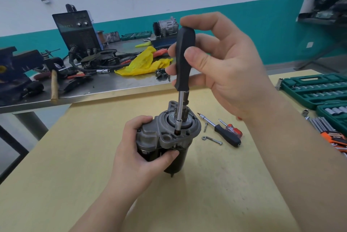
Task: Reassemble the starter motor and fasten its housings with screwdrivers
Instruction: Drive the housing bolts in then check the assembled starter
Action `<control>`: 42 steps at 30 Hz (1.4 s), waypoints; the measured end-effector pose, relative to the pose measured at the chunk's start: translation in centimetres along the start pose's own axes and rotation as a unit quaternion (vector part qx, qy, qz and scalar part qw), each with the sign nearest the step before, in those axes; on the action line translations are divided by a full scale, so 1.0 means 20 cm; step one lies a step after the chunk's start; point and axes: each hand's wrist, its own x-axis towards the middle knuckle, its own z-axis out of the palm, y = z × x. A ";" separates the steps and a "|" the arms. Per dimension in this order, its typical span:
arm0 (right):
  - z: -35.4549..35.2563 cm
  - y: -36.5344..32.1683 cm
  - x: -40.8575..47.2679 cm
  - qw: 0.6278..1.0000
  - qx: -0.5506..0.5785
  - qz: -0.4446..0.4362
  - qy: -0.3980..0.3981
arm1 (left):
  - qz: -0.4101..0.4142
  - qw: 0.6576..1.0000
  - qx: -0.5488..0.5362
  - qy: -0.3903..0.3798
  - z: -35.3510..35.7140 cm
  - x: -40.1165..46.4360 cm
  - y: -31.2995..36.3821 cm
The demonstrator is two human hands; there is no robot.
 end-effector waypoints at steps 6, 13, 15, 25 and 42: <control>0.01 0.00 0.01 0.999 0.023 -0.007 -0.026 | 0.003 1.000 -0.005 -0.001 0.00 0.00 0.01; 0.04 -0.01 -0.01 0.999 -0.033 -0.026 0.012 | 0.003 1.000 -0.007 0.004 -0.01 0.00 0.01; 0.06 -0.02 -0.01 0.995 -0.087 -0.038 0.043 | 0.002 1.000 -0.006 0.005 0.00 0.00 0.01; 0.13 0.01 -0.02 0.980 -0.146 -0.082 0.107 | -0.001 1.000 -0.011 0.009 -0.01 -0.01 0.02; 0.07 0.05 0.00 0.999 -0.002 -0.052 0.014 | -0.013 1.000 -0.011 0.006 0.00 0.00 0.01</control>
